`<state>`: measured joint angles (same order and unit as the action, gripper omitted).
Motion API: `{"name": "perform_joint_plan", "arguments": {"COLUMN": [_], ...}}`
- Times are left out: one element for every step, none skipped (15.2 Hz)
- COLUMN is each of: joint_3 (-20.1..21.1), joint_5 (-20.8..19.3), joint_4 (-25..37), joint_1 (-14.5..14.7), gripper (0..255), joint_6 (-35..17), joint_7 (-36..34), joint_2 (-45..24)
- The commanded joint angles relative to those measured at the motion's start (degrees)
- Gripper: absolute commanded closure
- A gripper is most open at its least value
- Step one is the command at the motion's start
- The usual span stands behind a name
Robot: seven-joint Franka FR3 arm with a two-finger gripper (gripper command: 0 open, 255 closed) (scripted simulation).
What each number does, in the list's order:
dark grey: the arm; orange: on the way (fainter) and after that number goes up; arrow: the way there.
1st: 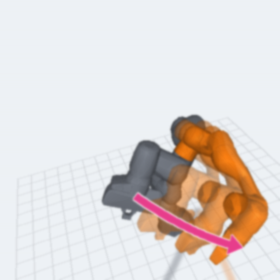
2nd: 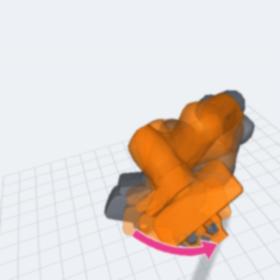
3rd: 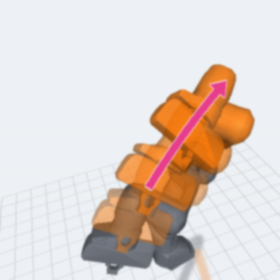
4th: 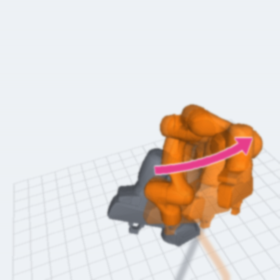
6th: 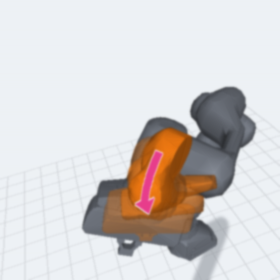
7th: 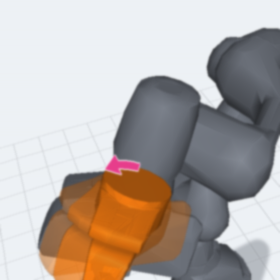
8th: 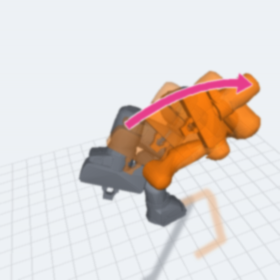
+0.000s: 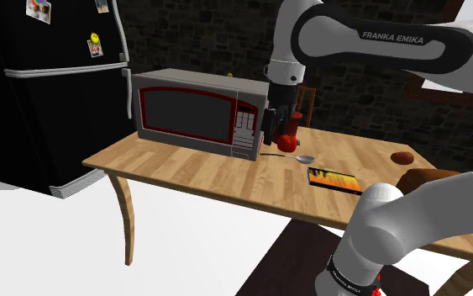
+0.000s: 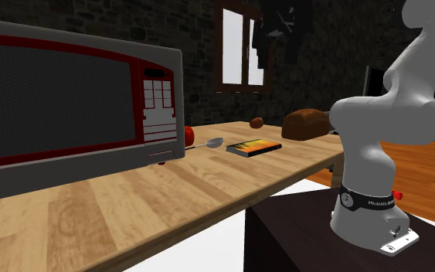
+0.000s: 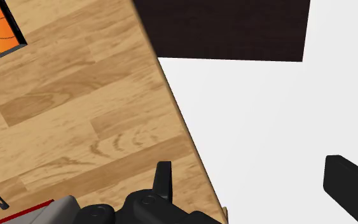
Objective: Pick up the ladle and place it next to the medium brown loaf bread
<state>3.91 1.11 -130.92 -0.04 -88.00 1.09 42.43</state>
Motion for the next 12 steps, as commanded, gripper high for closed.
{"name": "perform_joint_plan", "arguments": {"joint_3": [0.0,-1.3,-2.7,-4.0,-5.4,-6.8,-8.1,-9.5,-10.9,-12.3,-13.6,-15.0], "joint_5": [0.0,-0.7,-1.4,-2.2,-2.9,-3.7,-4.4,-5.1,-5.8,-6.5,-7.2,-7.8], "joint_4": [0.0,-0.9,-1.8,-2.6,-3.3,-3.9,-4.4,-4.9,-5.2,-5.5,-5.7,-5.9], "joint_1": [0.0,-0.2,-0.5,-0.8,-1.0,-1.3,-1.6,-1.9,-2.2,-2.5,-2.8,-3.0], "gripper": [0,0,0,0,0,0,0,0,0,0,0,0], "joint_6": [0.0,-0.7,-1.4,-2.2,-3.0,-3.8,-4.6,-5.4,-6.3,-7.2,-8.1,-9.0], "joint_7": [0.0,1.8,3.6,5.4,7.2,9.0,10.7,12.5,14.3,16.1,17.9,19.7], "joint_2": [0.0,0.2,0.2,0.2,0.1,-0.1,-0.5,-0.9,-1.4,-2.0,-2.7,-3.5]}}
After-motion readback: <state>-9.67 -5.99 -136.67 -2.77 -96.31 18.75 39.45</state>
